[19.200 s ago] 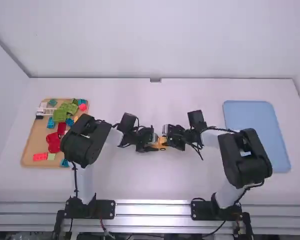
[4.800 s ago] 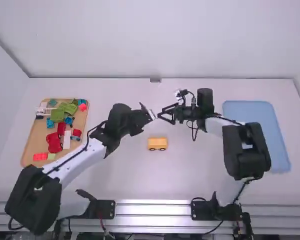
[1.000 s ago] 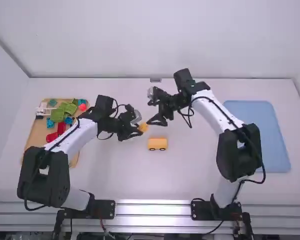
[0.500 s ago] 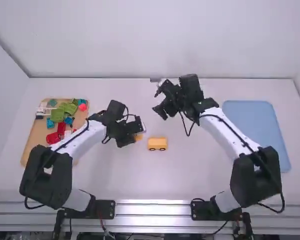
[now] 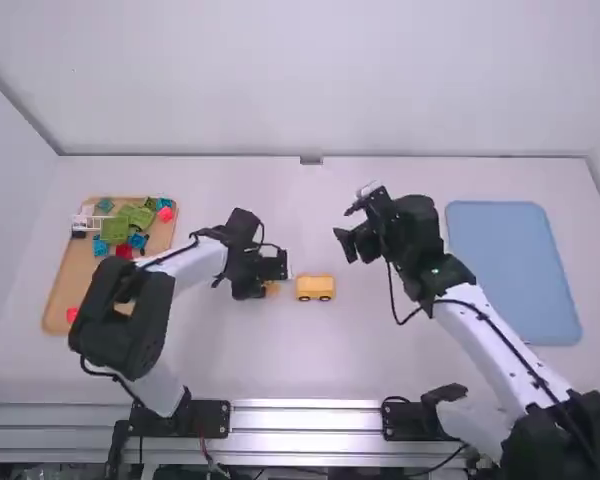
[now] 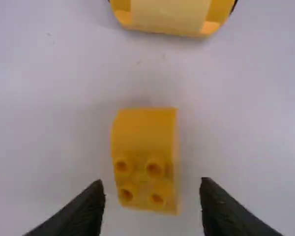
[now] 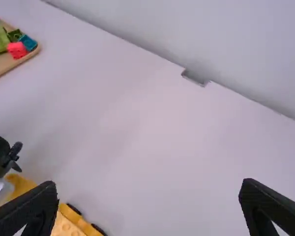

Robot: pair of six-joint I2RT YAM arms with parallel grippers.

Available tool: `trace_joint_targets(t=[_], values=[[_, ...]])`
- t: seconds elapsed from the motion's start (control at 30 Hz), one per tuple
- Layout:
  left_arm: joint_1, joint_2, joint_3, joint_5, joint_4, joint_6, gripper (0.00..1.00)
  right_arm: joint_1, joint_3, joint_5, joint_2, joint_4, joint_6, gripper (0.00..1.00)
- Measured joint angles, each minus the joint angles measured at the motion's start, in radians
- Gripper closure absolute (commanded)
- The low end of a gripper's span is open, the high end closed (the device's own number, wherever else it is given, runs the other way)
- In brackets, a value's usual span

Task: Assemble lego blocks to make yellow taxi

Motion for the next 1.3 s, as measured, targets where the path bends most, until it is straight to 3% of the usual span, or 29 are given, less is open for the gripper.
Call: trace_joint_targets(t=[0.13, 0.17, 0.3, 0.33, 0.4, 0.43, 0.47, 0.6, 0.77, 0.8, 1.0, 1.3], values=[[0.000, 0.026, 0.000, -0.033, 0.026, 0.027, 0.50, -0.026, -0.037, 0.001, -0.029, 0.008, 0.043, 0.02], [0.000, 0.035, 0.000, -0.043, 0.022, 0.034, 0.42, -0.029, -0.042, 0.003, -0.029, 0.016, 0.053, 0.02], [0.000, 0.041, 0.000, -0.054, 0.052, 0.035, 0.37, -0.029, -0.047, 0.003, -0.030, 0.023, 0.065, 0.02], [0.000, 0.041, 0.000, -0.055, 0.062, 0.031, 0.33, -0.029, -0.047, 0.003, -0.029, 0.024, 0.066, 0.02], [0.000, 0.041, 0.000, -0.057, 0.077, 0.014, 0.11, -0.029, -0.047, 0.003, -0.030, 0.034, 0.066, 0.02], [0.000, 0.041, 0.000, -0.057, 0.078, 0.014, 0.10, -0.029, -0.047, 0.003, -0.030, 0.035, 0.063, 0.02], [0.000, 0.039, 0.000, -0.057, 0.078, -0.001, 0.01, -0.029, -0.047, 0.003, -0.030, 0.043, 0.064, 0.02], [0.009, -0.008, 0.000, 0.007, 0.059, -0.016, 0.01, -0.029, -0.047, 0.003, -0.030, 0.051, 0.067, 0.02], [0.117, -0.087, 0.000, 0.238, 0.010, 0.055, 0.01, -0.038, -0.047, 0.003, -0.030, 0.048, 0.068, 0.02], [0.180, -0.090, -0.005, 0.342, 0.043, 0.089, 0.01, -0.040, -0.047, 0.003, -0.030, 0.047, 0.064, 0.02], [0.372, -0.085, -0.147, 0.571, 0.278, 0.082, 0.01, -0.046, -0.047, 0.003, -0.030, 0.044, 0.063, 0.02], [0.404, -0.061, -0.334, 0.719, 0.529, 0.003, 0.01, -0.048, -0.047, 0.003, -0.023, 0.050, 0.049, 0.02]])
